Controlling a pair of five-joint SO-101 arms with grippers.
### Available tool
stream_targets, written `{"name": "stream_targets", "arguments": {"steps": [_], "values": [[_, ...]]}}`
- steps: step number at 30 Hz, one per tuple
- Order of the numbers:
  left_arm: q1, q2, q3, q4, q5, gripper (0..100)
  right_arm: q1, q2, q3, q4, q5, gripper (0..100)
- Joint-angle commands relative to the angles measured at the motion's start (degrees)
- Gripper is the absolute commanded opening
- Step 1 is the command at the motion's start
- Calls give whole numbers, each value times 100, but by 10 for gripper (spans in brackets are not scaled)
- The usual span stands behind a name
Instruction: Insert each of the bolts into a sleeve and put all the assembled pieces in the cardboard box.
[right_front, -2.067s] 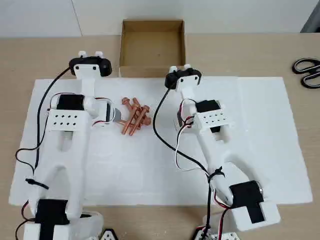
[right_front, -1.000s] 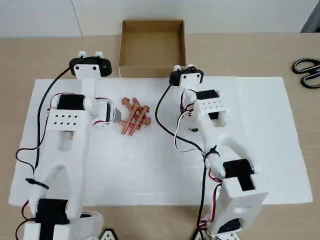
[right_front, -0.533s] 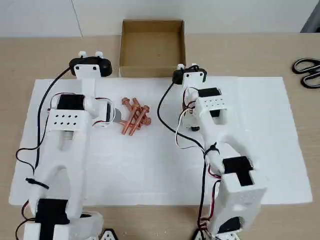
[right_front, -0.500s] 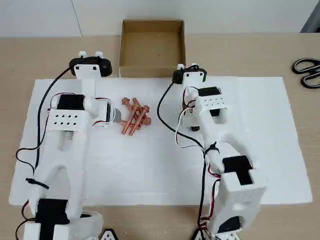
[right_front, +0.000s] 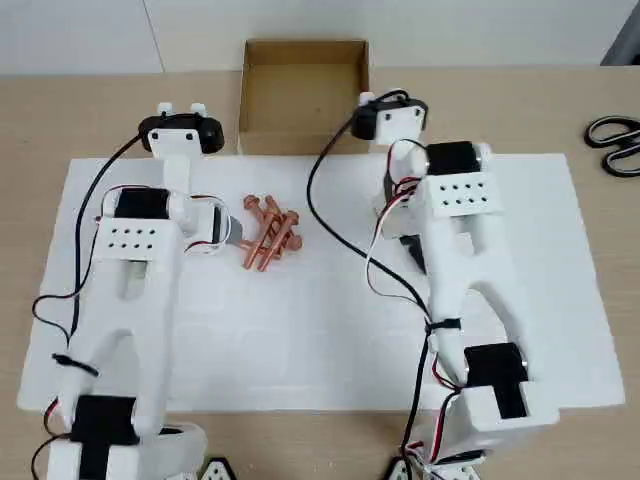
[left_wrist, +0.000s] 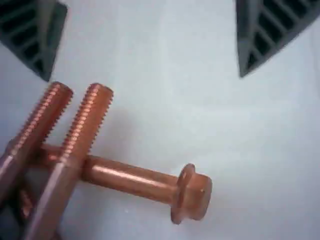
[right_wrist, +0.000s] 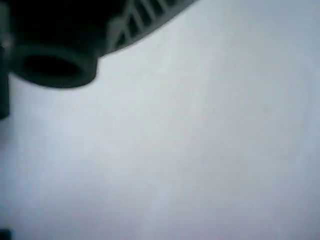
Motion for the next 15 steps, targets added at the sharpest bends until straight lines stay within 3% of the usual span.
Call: {"name": "stream_targets", "arguments": {"steps": [1,8,15], "values": [[26,457,-549,79,-18,229,171,-374,-273,233,53,4],[308,2268,-2123,615,-141,229,145,-391,-281,514,53,4],[571,2708,-2932,651,-149,229,163,-391,-264,629,53,4]]}}
